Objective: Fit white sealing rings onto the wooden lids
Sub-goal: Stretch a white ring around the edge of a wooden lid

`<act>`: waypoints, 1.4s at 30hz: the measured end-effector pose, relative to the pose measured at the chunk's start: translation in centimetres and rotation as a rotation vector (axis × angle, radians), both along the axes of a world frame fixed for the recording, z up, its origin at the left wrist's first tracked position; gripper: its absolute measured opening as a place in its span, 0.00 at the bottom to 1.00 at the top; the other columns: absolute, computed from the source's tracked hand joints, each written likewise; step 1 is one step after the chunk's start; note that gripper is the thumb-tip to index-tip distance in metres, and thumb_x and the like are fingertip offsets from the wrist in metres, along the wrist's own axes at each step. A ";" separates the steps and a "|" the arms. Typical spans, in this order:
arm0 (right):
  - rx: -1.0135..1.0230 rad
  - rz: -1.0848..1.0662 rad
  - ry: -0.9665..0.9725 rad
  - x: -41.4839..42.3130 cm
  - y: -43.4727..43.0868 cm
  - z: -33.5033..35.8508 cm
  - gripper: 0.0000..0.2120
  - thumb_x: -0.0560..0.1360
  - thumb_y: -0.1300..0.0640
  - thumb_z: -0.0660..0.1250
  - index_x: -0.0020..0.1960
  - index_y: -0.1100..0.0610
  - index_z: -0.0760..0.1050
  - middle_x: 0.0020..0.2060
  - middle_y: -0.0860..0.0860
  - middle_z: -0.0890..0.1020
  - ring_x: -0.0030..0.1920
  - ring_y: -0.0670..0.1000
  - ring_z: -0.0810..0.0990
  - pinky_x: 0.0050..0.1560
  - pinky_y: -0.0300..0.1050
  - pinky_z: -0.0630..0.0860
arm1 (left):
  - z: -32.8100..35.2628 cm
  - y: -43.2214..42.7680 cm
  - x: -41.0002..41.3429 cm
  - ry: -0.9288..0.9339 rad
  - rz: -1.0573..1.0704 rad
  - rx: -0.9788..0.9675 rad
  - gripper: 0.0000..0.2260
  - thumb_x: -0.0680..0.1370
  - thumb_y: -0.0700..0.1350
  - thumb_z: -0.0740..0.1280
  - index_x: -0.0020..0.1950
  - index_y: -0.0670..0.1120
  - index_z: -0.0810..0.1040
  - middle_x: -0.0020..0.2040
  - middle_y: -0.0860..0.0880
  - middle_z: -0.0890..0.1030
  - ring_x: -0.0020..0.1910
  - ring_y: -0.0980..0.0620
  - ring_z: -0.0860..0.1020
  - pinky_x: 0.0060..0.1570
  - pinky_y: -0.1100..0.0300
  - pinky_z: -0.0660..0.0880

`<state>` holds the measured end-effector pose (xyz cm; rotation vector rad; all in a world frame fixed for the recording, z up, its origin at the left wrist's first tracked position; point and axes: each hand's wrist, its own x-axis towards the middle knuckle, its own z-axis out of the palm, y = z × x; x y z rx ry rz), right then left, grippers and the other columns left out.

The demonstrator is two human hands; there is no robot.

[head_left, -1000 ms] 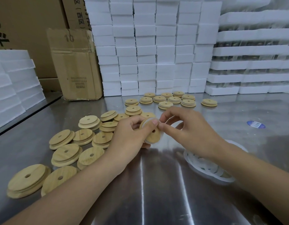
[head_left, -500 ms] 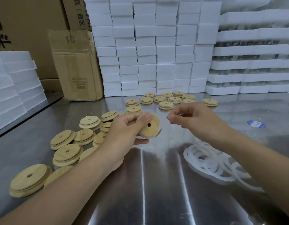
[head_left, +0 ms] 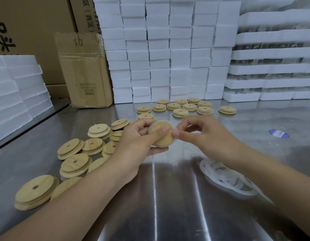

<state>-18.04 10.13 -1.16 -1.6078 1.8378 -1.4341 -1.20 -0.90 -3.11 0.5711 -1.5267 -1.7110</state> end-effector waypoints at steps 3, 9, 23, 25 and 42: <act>0.009 0.023 -0.131 -0.7 0.1 0.6 0.06 0.76 0.54 0.77 0.43 0.55 0.85 0.47 0.55 0.87 0.46 0.53 0.81 0.49 0.52 0.75 | 0.1 -0.5 0.1 0.057 -0.064 0.036 0.18 0.75 0.45 0.77 0.62 0.39 0.82 0.54 0.42 0.89 0.52 0.45 0.88 0.45 0.56 0.85; -0.141 -0.272 -0.417 -3.8 0.7 2.1 0.07 0.78 0.53 0.74 0.44 0.55 0.85 0.47 0.44 0.88 0.47 0.44 0.86 0.49 0.44 0.78 | 0.1 -1.5 0.5 0.113 -0.033 0.108 0.22 0.73 0.45 0.77 0.65 0.40 0.82 0.54 0.41 0.88 0.48 0.48 0.88 0.47 0.55 0.85; -0.097 0.068 0.057 -0.1 0.1 -0.3 0.13 0.80 0.58 0.73 0.59 0.41 0.85 0.53 0.35 0.86 0.52 0.40 0.83 0.50 0.27 0.73 | -0.6 -0.1 -0.1 -0.032 -0.053 -0.186 0.14 0.77 0.40 0.77 0.62 0.51 0.83 0.55 0.46 0.88 0.51 0.48 0.88 0.47 0.50 0.86; -0.087 0.052 0.089 -0.1 0.0 -0.5 0.14 0.79 0.57 0.73 0.59 0.40 0.85 0.54 0.35 0.85 0.53 0.41 0.83 0.49 0.27 0.72 | -0.5 0.0 -0.2 -0.038 -0.020 -0.216 0.17 0.76 0.40 0.78 0.62 0.49 0.80 0.52 0.46 0.89 0.48 0.48 0.87 0.43 0.52 0.85; 0.080 -0.027 0.039 0.0 -0.1 -1.0 0.23 0.83 0.38 0.62 0.40 0.50 0.86 0.48 0.52 0.85 0.53 0.52 0.82 0.61 0.57 0.77 | -0.3 0.0 -0.2 0.007 0.091 -0.185 0.16 0.76 0.40 0.79 0.61 0.47 0.81 0.50 0.45 0.89 0.47 0.46 0.87 0.42 0.53 0.85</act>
